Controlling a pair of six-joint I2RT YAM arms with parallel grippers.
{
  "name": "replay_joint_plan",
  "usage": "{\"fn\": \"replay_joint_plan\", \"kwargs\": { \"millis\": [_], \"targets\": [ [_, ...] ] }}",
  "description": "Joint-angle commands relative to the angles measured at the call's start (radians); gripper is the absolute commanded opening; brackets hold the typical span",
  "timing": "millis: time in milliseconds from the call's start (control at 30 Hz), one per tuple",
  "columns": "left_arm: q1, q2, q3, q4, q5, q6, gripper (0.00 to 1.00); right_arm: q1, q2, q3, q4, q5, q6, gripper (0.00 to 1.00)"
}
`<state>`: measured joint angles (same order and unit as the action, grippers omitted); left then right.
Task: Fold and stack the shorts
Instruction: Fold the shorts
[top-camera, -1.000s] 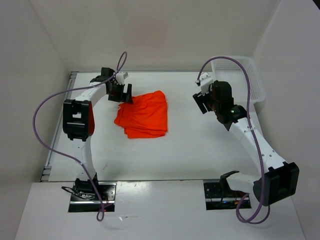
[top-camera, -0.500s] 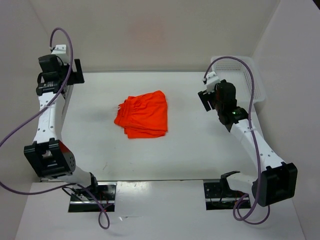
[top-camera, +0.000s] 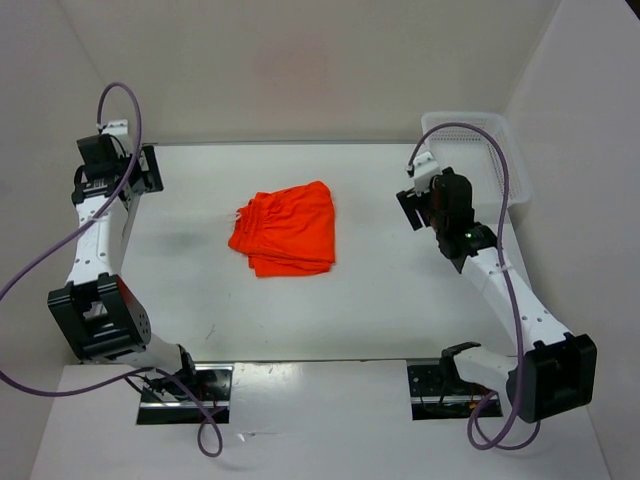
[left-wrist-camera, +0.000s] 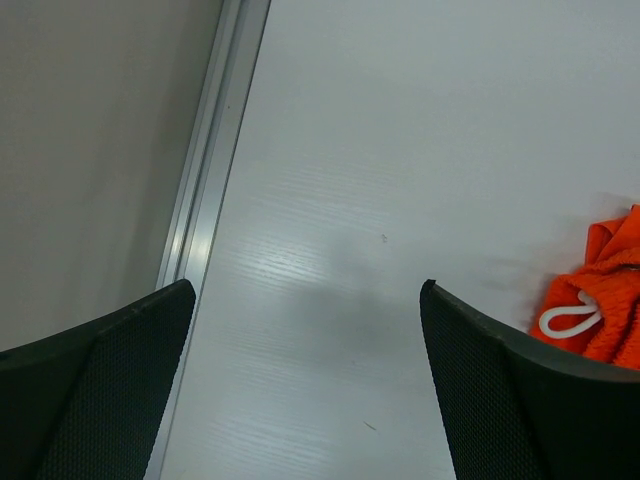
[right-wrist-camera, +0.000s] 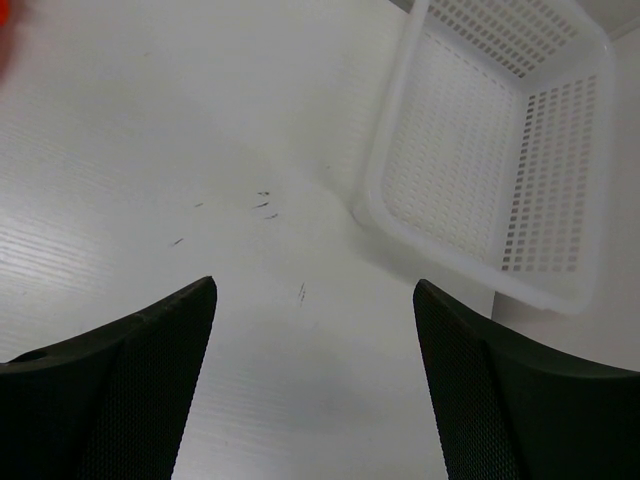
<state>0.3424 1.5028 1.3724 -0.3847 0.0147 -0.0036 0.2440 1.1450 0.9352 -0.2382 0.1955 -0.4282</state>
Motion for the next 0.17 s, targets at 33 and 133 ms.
{"fn": "replay_joint_plan", "kwargs": {
  "millis": [33, 133],
  "targets": [
    [0.000, -0.030, 0.005, 0.038, 0.023, 0.004, 1.00, -0.005, -0.051, -0.013, 0.051, -0.005, 0.002, 0.84],
    [0.000, -0.030, 0.005, 0.038, 0.033, 0.004, 1.00, -0.005, -0.060, -0.033, 0.051, -0.005, 0.002, 0.90]
  ]
}}
